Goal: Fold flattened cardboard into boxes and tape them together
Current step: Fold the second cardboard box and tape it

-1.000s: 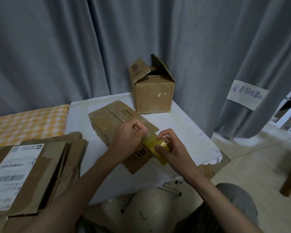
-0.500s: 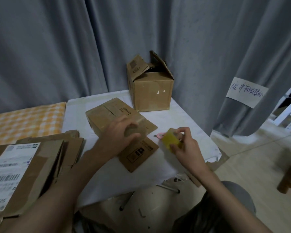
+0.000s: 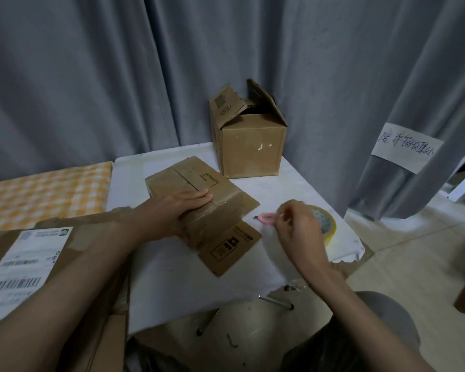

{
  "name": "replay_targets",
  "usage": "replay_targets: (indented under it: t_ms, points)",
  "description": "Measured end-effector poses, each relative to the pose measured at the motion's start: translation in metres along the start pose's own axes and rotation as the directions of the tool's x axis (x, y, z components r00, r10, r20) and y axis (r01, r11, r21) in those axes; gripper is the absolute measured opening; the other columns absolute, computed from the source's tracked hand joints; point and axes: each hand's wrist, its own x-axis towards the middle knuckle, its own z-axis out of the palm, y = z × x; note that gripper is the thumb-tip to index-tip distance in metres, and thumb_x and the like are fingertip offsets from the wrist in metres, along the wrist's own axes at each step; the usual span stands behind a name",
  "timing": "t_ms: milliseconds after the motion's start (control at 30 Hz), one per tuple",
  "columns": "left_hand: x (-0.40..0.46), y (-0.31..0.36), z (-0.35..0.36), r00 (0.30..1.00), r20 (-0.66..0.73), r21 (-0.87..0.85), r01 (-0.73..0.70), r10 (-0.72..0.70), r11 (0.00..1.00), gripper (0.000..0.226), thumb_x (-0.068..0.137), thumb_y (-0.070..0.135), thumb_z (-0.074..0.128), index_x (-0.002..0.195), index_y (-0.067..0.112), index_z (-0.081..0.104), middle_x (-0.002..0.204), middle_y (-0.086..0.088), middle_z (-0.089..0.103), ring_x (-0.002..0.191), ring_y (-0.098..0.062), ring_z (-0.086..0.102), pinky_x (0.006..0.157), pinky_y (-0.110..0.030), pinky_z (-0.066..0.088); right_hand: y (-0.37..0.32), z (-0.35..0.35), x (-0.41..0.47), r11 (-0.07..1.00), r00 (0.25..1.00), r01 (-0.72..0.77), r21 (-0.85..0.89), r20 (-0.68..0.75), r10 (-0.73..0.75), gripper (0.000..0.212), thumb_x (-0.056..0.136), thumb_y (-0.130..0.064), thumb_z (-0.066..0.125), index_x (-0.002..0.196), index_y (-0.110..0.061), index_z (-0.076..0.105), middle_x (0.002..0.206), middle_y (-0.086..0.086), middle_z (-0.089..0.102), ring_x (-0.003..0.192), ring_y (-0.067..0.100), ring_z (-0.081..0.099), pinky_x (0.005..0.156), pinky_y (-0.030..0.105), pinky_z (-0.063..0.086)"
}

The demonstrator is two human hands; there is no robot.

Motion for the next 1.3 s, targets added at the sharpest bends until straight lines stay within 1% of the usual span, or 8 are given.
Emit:
replay_targets:
  t_ms: [167,333,467,667,800,933,1067,1300]
  points:
    - [-0.002,0.033,0.010,0.988,-0.155,0.067,0.029,-0.019,0.997,0.109,0.058,0.071,0.079,0.149,0.026,0.040,0.154,0.008,0.039,0.134,-0.018,0.041,0.109,-0.036,0.036,-0.047,0.032,0.020,0.968,0.941,-0.202,0.147,0.302,0.150,0.027,0.099,-0.027,0.054,0.077,-0.013,0.059,0.069,-0.001,0.060,0.065,0.014,0.054,0.060,0.029,0.034]
    - [-0.007,0.080,0.034,0.942,-0.317,0.067,0.139,-0.111,0.988,0.098,0.064,0.072,0.072,0.139,0.012,0.055,0.139,-0.004,0.058,0.114,-0.029,0.052,0.093,-0.040,0.047,-0.059,0.052,0.027,0.935,0.917,-0.318,0.156,0.301,0.262,0.034,0.102,-0.037,0.049,0.102,-0.003,0.052,0.102,0.017,0.063,0.097,0.033,0.061,0.087,0.048,0.049]
    - [-0.012,0.091,0.033,0.883,-0.452,0.027,0.156,-0.127,0.987,0.077,0.080,0.081,0.040,0.124,0.022,0.065,0.115,0.001,0.070,0.095,-0.019,0.061,0.075,-0.034,0.052,-0.058,0.059,0.021,0.963,0.953,-0.245,0.111,0.213,0.217,0.030,0.103,-0.029,0.045,0.103,0.000,0.051,0.102,0.020,0.058,0.094,0.036,0.058,0.086,0.053,0.048]
    - [-0.033,0.033,0.015,0.842,-0.258,0.009,0.492,-0.473,0.871,0.051,0.104,0.034,0.038,0.144,0.002,0.035,0.155,-0.028,0.028,0.144,-0.045,0.026,0.114,-0.051,0.023,-0.055,0.063,0.019,0.978,0.972,-0.178,0.106,0.173,0.158,0.026,0.105,-0.029,0.041,0.094,-0.009,0.052,0.091,0.012,0.060,0.083,0.027,0.058,0.079,0.049,0.052]
    - [-0.047,0.039,0.015,0.798,-0.101,-0.155,0.578,-0.595,0.801,0.034,0.087,0.010,0.072,0.114,-0.009,0.064,0.131,-0.049,0.042,0.120,-0.061,0.048,0.083,-0.060,0.054,-0.053,0.063,0.019,0.982,0.973,-0.163,0.096,0.179,0.144,0.034,0.105,-0.023,0.041,0.084,-0.007,0.062,0.077,0.008,0.062,0.071,0.022,0.058,0.071,0.040,0.051]
    - [-0.056,0.076,0.027,0.607,-0.143,-0.461,0.658,-0.782,0.595,0.064,0.104,0.030,0.031,0.151,-0.009,0.013,0.157,-0.036,0.004,0.145,-0.050,0.013,0.116,-0.052,0.018,-0.055,0.056,0.030,0.967,0.932,-0.226,0.120,0.316,0.179,0.035,0.105,-0.018,0.041,0.081,-0.007,0.063,0.074,0.005,0.061,0.068,0.015,0.055,0.059,0.027,0.036]
    - [-0.072,0.098,0.056,0.733,-0.325,-0.054,0.617,-0.598,0.785,0.096,0.085,0.065,-0.015,0.155,0.001,-0.004,0.163,-0.019,-0.013,0.150,-0.032,-0.014,0.123,-0.040,-0.005,-0.059,0.049,0.040,0.970,0.900,-0.203,0.132,0.414,0.132,0.040,0.106,-0.019,0.039,0.094,0.008,0.066,0.090,0.024,0.069,0.088,0.037,0.063,0.073,0.037,0.043]
    - [-0.069,0.096,0.051,0.819,-0.228,-0.079,0.523,-0.526,0.849,0.096,0.083,0.078,0.002,0.157,0.017,-0.006,0.164,0.001,-0.016,0.150,-0.014,-0.013,0.117,-0.030,-0.009,-0.047,0.029,0.039,0.976,0.894,-0.183,0.119,0.434,0.115,0.048,0.106,-0.035,0.042,0.092,0.001,0.071,0.091,0.015,0.071,0.086,0.029,0.059,0.069,0.031,0.032]
